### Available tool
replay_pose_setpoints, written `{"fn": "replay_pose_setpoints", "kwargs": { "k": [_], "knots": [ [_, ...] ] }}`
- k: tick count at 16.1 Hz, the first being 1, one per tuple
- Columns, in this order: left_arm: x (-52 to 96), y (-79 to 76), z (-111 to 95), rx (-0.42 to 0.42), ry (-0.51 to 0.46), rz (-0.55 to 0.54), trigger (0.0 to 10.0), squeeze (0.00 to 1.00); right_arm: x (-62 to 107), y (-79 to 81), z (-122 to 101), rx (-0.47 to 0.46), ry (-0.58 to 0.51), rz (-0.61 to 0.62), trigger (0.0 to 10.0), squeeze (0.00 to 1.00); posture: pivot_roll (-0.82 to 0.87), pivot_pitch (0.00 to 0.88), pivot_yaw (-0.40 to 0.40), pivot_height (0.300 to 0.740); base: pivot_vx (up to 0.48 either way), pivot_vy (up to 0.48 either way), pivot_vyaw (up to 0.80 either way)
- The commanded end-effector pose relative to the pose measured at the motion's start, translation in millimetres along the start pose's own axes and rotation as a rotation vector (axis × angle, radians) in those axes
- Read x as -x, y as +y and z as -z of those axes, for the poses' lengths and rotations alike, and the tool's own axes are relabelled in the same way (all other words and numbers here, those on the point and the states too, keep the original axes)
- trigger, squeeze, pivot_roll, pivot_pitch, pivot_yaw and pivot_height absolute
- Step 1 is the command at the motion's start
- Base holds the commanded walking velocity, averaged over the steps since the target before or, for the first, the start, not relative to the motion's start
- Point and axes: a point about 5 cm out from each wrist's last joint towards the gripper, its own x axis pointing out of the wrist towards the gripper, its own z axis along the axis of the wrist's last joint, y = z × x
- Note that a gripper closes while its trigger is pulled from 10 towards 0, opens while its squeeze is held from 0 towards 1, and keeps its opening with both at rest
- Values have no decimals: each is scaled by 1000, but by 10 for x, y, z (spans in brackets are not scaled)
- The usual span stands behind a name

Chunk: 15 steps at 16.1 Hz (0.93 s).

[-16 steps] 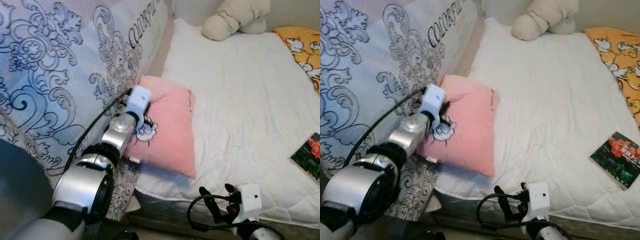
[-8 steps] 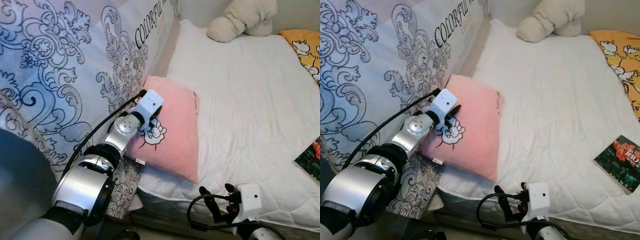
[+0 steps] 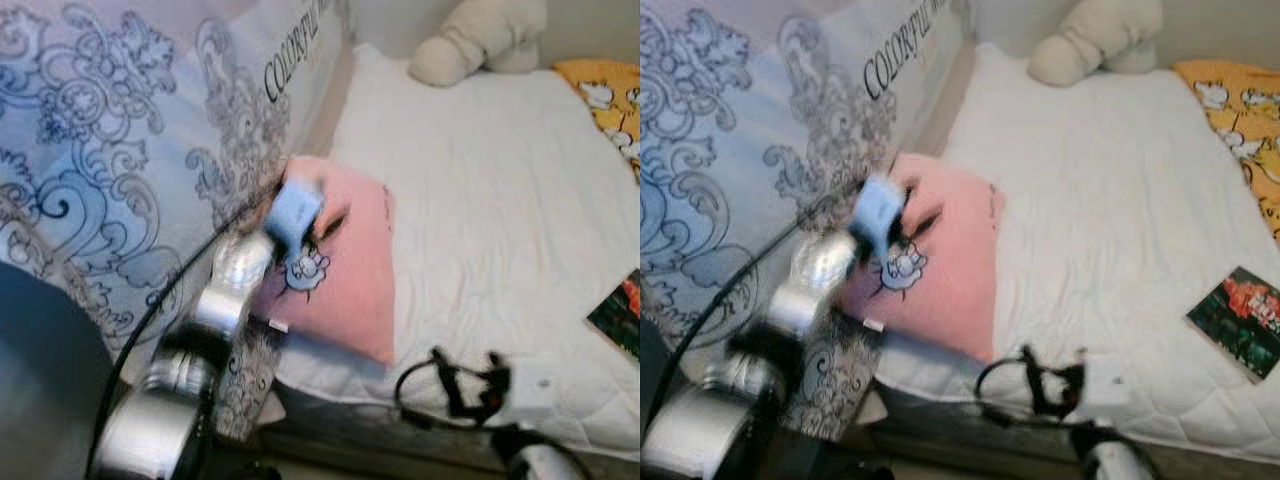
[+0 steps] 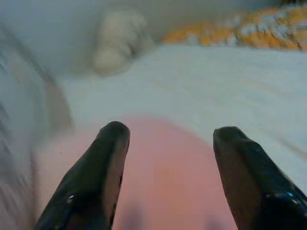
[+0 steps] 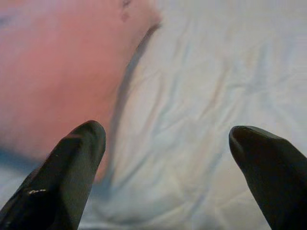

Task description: Clean up the room

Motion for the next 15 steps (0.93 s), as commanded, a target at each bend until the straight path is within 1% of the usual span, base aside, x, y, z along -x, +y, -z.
{"fn": "replay_pose_setpoints", "kwargs": {
  "k": [1, 2, 3, 4, 5, 6, 7, 8, 9, 11, 13, 15],
  "knots": [
    [217, -136, 236, 138, 69, -21, 10000, 1000, -41, -118, -105, -52, -97, 108, 10000, 0, -41, 0, 28, 740, 0, 0, 0],
    [271, -170, 300, 194, 78, -41, 10000, 1000, -68, -133, -109, -52, -102, 118, 10000, 0, -38, 0, 23, 740, 0, 0, 0],
    [326, -181, 345, 273, 65, -91, 10000, 1000, -112, -141, -121, -55, -103, 121, 10000, 0, -33, 0, 17, 740, 0, 0, 0],
    [397, -160, 329, 330, 21, -142, 10000, 1000, -178, -132, -155, -47, -112, 113, 10000, 0, -19, 0, 1, 740, 0, 0, 0],
    [470, -141, 285, 367, -47, -188, 10000, 0, -264, -119, -193, -16, -124, 96, 10000, 0, -12, 0, -10, 740, 0, -435, 0],
    [476, -131, 250, 372, -76, -210, 10000, 0, -319, -122, -211, -4, -129, 96, 10000, 0, -9, 0, -11, 740, 0, -435, 0],
    [483, -147, 202, 381, -94, -210, 10000, 0, -338, -121, -220, -3, -135, 98, 10000, 0, -8, 0, -11, 740, 0, -435, 0],
    [492, -174, 106, 356, -133, -210, 10000, 0, -369, -125, -250, 10, -153, 114, 10000, 0, -9, 0, -8, 740, 0, -435, 0],
    [472, -184, 63, 354, -142, -237, 10000, 0, -427, -135, -284, 40, -156, 147, 10000, 0, -8, 0, -4, 740, 0, -431, 0],
    [459, -201, 10, 334, -148, -230, 10000, 0, -458, -84, -326, 55, -175, 128, 10000, 0, -3, 0, -7, 740, 0, -428, 0],
    [465, -225, 4, 339, -149, -212, 10000, 0, -471, -38, -289, 65, -162, 110, 10000, 0, 1, 0, -13, 740, 0, -428, 0],
    [451, -263, 10, 343, -142, -203, 10000, 0, -480, -41, -288, 74, -166, 111, 10000, 0, -4, 0, -14, 740, 0, -428, 0]
  ]
}}
